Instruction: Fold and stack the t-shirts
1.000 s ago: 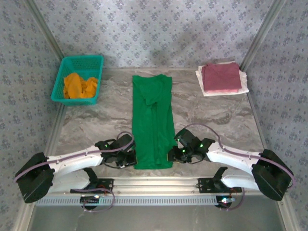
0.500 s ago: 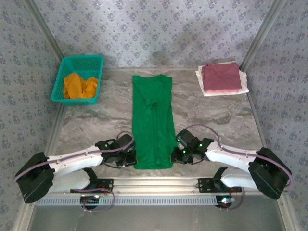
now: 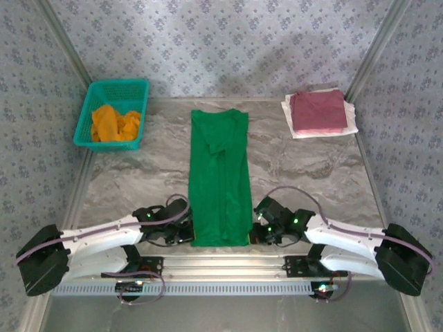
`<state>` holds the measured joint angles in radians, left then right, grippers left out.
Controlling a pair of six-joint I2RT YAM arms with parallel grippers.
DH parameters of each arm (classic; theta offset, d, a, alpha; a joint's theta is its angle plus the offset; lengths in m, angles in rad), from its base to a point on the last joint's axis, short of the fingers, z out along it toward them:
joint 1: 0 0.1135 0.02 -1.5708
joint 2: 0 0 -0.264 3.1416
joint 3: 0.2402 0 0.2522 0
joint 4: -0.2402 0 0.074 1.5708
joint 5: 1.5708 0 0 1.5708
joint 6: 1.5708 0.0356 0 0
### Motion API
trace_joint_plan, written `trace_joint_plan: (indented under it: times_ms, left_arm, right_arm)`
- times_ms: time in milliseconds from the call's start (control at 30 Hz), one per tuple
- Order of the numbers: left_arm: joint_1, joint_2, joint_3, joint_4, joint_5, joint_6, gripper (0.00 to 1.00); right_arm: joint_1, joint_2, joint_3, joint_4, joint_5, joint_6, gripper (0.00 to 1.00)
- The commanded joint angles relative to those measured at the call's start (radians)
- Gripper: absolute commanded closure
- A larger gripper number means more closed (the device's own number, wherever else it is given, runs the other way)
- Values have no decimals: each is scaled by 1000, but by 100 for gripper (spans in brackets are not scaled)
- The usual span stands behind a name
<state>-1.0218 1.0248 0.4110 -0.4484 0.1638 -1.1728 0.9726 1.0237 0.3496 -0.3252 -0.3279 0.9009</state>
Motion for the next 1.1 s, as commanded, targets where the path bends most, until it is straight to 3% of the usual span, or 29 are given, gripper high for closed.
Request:
trace_joint_plan:
  times_ms: [0, 133, 200, 367, 767, 1067]
  left_arm:
    - [-48, -15, -2, -40, 7, -41, 100]
    - [-69, -39, 67, -147, -22, 4, 100]
    - [-51, -60, 121, -186, -68, 50, 100]
    - [98, -54, 220, -169, -18, 165, 100]
    - [417, 200, 492, -111, 83, 488, 100]
    - [558, 442, 690, -103, 102, 673, 100]
  right_arm:
    - [65, -55, -17, -59, 39, 29, 100]
    - [79, -133, 49, -178, 96, 15, 100]
    - [38, -140, 102, -213, 106, -33, 100]
    - [-95, -99, 213, -211, 83, -121, 100]
    - [-393, 200, 509, -160, -4, -361, 100]
    - [-511, 469, 691, -106, -3, -466, 100]
